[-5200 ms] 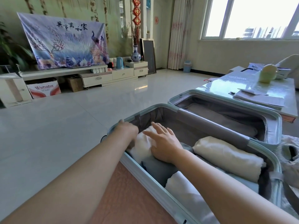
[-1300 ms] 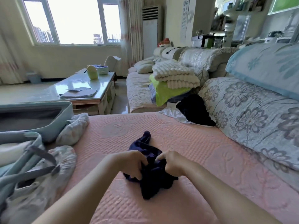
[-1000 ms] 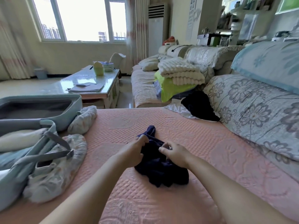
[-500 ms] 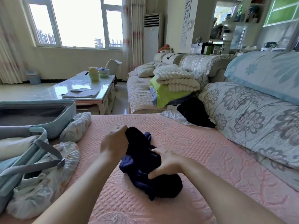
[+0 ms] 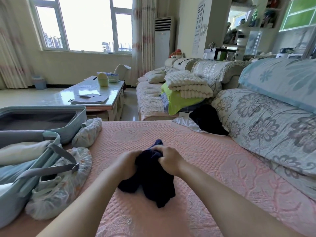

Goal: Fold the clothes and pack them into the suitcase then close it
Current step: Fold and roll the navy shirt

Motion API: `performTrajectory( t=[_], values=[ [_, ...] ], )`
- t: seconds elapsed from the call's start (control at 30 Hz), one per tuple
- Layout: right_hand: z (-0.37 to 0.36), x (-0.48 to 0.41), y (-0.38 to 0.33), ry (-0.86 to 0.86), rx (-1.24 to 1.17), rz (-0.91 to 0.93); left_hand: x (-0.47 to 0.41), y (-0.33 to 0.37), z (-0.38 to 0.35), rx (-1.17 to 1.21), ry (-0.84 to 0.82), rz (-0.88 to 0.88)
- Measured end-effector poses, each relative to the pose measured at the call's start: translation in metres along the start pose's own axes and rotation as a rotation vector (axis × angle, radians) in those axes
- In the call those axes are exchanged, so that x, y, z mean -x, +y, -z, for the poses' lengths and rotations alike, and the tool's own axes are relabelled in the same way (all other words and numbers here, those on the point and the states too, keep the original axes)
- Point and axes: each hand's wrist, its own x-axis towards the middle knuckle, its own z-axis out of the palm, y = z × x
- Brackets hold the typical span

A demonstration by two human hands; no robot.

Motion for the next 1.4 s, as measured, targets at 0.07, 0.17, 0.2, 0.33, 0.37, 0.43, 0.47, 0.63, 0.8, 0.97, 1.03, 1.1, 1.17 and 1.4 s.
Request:
performTrajectory(
  t=[0.07,0.17,0.2,0.33,0.37,0.43,0.47,0.63,0.8,0.97,1.03,1.1,1.17,1.4],
  values=[
    [0.004,0.001,-0.003,0.0,0.057,-0.012,-0.001,-0.008,0.005,-0.055,0.159,0.051],
    [0.008,0.001,0.002,-0.087,0.356,-0.164,0.006,-0.016,0.027,-0.026,0.263,0.074],
    [0.009,0.0,0.0,-0.059,0.339,-0.189,0.008,-0.022,0.033,-0.044,0.323,0.027],
    [0.006,-0.008,-0.019,0.258,0.07,-0.013,0.026,-0.039,0.061,-0.301,0.591,0.026],
    [0.004,-0.01,-0.025,0.245,-0.059,0.035,0.032,-0.04,0.067,-0.385,0.579,0.114],
    [-0.003,-0.008,-0.034,0.004,-0.33,0.022,0.041,-0.043,0.073,-0.522,0.34,0.39],
    [-0.007,-0.005,-0.035,-0.141,-0.387,-0.021,0.048,-0.046,0.074,-0.576,0.127,0.483],
    [-0.019,-0.008,-0.017,-0.118,-0.316,-0.162,0.059,-0.067,0.057,-0.441,-0.36,0.493],
    [-0.031,-0.007,0.004,-0.418,0.293,-0.189,0.051,-0.036,0.034,-0.101,-0.258,0.087],
    [-0.048,0.003,0.008,-0.477,0.419,-0.135,0.042,-0.029,-0.007,-0.296,-0.437,0.026],
    [-0.045,0.0,0.004,-0.329,0.249,-0.127,0.037,-0.029,-0.007,-0.283,-0.338,0.062],
    [-0.029,-0.006,-0.001,-0.135,0.15,-0.126,0.035,-0.032,0.002,-0.201,-0.106,0.08],
    [-0.006,-0.011,-0.003,0.136,0.09,-0.108,0.036,-0.035,0.017,-0.234,0.212,0.114],
    [0.011,-0.024,0.034,0.392,-0.127,-0.296,0.04,-0.056,0.022,-0.279,0.252,0.487]
  ],
)
